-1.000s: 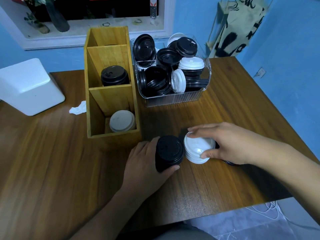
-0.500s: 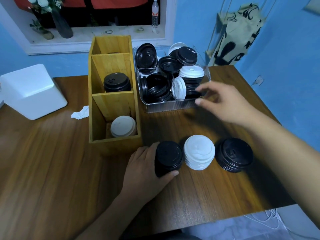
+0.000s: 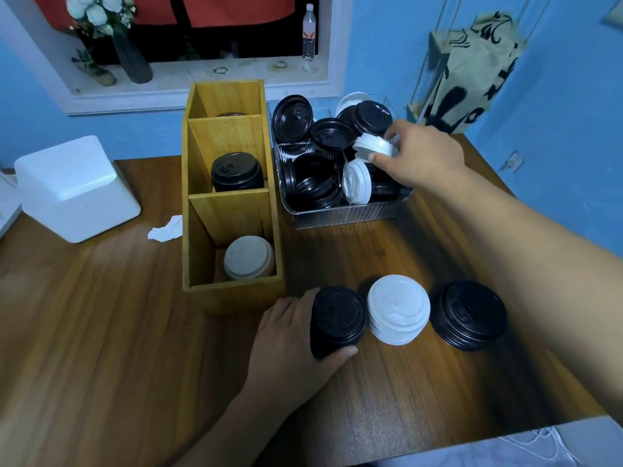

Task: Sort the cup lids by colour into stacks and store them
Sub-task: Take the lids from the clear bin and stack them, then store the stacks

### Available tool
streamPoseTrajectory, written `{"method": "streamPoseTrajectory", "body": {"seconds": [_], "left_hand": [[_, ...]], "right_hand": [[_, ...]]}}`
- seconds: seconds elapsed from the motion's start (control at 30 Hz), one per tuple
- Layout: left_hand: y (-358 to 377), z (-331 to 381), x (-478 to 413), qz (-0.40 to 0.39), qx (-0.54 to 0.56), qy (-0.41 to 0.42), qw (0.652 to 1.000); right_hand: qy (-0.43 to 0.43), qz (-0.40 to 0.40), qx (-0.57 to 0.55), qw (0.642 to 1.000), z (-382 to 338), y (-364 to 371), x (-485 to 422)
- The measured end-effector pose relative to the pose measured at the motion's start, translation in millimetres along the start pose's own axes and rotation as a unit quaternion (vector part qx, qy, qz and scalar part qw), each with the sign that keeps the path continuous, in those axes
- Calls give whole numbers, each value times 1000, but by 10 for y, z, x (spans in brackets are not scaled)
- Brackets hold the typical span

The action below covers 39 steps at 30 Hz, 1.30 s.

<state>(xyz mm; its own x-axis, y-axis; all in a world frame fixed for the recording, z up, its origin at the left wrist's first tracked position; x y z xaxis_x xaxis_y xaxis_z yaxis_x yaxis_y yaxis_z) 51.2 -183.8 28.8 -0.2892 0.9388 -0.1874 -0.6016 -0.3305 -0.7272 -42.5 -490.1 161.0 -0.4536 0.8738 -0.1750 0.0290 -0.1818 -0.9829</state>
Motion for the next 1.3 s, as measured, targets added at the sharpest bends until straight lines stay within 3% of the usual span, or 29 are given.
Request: {"method": "streamPoseTrajectory", "body": {"seconds": [0.07, 0.2, 0.33, 0.43, 0.57, 0.67, 0.83, 0.97, 1.1, 1.3], "left_hand": [[4, 1, 2, -2, -2, 0, 1000], [5, 0, 6, -3, -9, -1, 1000], [-1, 12, 1, -4, -10, 3, 1000], [-7, 19, -2, -2, -11, 5, 1000], [-2, 6, 0, -5, -14, -2, 1000], [8, -2, 2, -8, -17, -5, 1000], [6, 15, -1, -8, -16, -6, 1000], [5, 9, 7, -8, -16, -7, 1000], [0, 15, 3, -6, -10, -4, 1000], [9, 17, -5, -3, -12, 0, 1000]], "right_hand": [[-16, 18, -27, 999, 34, -29, 34], [-72, 151, -2, 986, 67, -246, 280], [-61, 246, -23, 967, 214, -514, 611], [-100, 279, -33, 955, 220, -574, 1006], [-225, 173, 50, 957, 120, -51, 1331], [-225, 76, 110, 965, 181, 367, 1286], [-223, 14, 167, 960, 60, 509, 1232], [-229, -99, 121, 961, 61, 744, 1223], [-223, -236, -26, 945, 215, 909, 1195], [-231, -232, -64, 943, 320, 812, 1108]]}}
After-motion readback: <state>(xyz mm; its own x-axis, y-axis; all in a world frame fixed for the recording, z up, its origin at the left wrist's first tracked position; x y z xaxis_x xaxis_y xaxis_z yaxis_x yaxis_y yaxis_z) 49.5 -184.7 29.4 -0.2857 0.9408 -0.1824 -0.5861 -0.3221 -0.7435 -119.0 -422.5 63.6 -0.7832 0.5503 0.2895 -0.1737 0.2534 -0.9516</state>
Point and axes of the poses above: each hand's wrist, its own x-axis away from the middle knuckle, its own y-axis out of the palm, z = x × y, the point moved 8 cm from there along -x, towards the middle knuckle, and after that the axes turned 11 degrees about x, right-handed, at the moved point
